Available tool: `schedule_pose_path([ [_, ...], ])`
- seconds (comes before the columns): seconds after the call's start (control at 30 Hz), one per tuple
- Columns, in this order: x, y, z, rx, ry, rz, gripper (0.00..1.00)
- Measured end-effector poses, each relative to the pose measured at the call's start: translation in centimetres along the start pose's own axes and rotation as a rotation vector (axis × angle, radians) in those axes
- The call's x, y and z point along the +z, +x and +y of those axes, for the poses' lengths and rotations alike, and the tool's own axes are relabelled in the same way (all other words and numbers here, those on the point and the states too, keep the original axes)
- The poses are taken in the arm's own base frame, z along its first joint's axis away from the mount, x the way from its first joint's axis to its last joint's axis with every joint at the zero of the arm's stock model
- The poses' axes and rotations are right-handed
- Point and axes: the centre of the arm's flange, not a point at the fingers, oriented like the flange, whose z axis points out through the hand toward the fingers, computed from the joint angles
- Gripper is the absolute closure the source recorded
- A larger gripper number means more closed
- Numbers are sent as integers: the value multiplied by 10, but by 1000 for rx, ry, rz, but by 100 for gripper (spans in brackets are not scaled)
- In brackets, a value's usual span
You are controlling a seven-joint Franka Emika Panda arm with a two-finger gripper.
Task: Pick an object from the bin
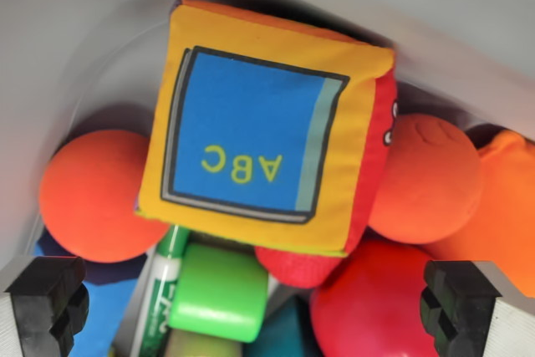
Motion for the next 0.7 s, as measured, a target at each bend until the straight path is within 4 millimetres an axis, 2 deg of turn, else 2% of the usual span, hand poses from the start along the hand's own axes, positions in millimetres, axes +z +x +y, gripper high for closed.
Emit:
schedule_pose_path([
  [0.43, 42, 0, 1, 0, 0, 0, 0],
  [0.7, 56, -2, 1, -1, 2, -2, 0],
])
